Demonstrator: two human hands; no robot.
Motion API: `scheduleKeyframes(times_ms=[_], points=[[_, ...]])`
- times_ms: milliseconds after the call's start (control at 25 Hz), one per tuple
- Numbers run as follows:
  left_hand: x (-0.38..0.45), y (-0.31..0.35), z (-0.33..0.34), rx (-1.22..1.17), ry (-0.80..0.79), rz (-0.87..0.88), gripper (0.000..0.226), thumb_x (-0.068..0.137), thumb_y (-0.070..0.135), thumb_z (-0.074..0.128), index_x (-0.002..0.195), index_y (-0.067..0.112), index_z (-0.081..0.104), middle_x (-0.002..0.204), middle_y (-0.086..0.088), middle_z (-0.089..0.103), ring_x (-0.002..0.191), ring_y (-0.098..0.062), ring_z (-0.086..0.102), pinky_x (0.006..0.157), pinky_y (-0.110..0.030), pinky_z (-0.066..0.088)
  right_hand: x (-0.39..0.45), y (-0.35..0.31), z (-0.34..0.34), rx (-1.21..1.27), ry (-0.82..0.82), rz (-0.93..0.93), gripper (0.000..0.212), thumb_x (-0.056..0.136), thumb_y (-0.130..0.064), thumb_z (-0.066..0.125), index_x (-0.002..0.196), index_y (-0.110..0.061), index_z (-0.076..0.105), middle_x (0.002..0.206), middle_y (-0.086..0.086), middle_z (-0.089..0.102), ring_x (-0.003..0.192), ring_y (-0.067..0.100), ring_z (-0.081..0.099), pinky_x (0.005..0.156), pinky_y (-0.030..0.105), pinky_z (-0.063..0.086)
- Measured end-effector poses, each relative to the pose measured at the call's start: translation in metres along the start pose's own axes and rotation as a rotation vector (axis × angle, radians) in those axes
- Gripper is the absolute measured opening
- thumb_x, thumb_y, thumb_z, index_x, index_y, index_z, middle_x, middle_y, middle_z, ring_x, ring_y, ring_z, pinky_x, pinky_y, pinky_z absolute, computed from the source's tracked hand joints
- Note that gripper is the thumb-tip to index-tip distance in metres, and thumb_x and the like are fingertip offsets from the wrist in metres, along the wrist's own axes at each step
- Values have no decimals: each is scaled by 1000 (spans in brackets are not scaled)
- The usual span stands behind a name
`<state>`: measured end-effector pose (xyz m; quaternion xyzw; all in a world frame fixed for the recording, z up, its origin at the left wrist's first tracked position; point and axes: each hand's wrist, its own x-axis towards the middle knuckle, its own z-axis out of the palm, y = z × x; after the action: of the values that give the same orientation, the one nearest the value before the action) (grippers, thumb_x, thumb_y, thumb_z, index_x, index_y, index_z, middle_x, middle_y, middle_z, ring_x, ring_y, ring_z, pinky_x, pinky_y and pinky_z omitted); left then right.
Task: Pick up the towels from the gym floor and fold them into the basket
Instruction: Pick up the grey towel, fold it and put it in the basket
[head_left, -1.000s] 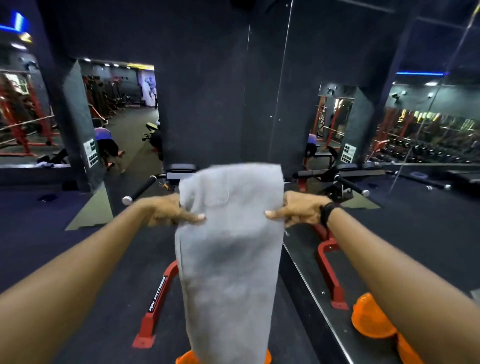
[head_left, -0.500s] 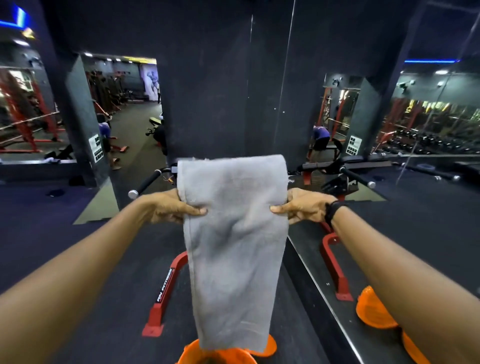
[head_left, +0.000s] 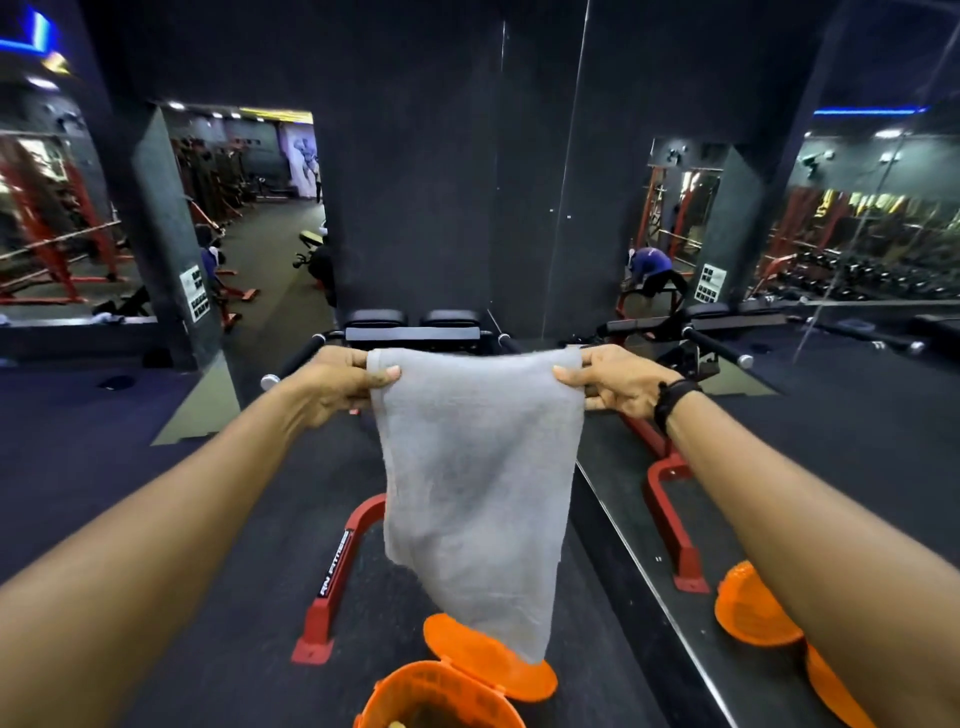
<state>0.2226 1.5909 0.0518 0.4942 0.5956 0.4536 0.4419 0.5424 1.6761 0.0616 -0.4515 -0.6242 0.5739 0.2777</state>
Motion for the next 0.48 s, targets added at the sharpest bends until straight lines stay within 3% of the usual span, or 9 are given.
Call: scheduleKeyframes(times_ms=[120, 240, 360, 480], points=[[6, -1, 1, -78, 74, 3, 13, 86, 21, 69, 89, 8, 68, 66, 8, 68, 67, -8, 56, 67, -23, 42, 5, 0, 2, 63, 94, -37, 14, 90, -13, 64, 102, -12, 69, 92, -3, 73, 88, 11, 66, 72, 22, 56], [6, 0, 1, -65, 34, 24, 8, 84, 15, 70, 91, 11, 69, 75, 8, 73, 75, -7, 63, 74, -23, 48, 3, -3, 0, 92, 101, -45, 16, 88, -10, 65, 104, -9, 67, 94, 0, 71, 85, 10, 67, 66, 21, 56], [5, 4, 4, -49, 149, 68, 14, 81, 10, 73, 88, 8, 62, 86, -2, 67, 80, -14, 61, 71, -26, 50, 1, -5, 2, 132, 132, -93, 20, 84, -3, 68, 101, -8, 60, 93, 2, 69, 80, 10, 68, 60, 20, 55], [6, 8, 1, -105, 164, 70, 45, 69, 4, 81, 103, 14, 53, 98, -8, 58, 92, -19, 60, 75, -29, 50, 0, -4, 6, 237, 212, -168, 43, 78, 4, 71, 113, -9, 50, 102, 6, 64, 88, 14, 65, 66, 25, 57]])
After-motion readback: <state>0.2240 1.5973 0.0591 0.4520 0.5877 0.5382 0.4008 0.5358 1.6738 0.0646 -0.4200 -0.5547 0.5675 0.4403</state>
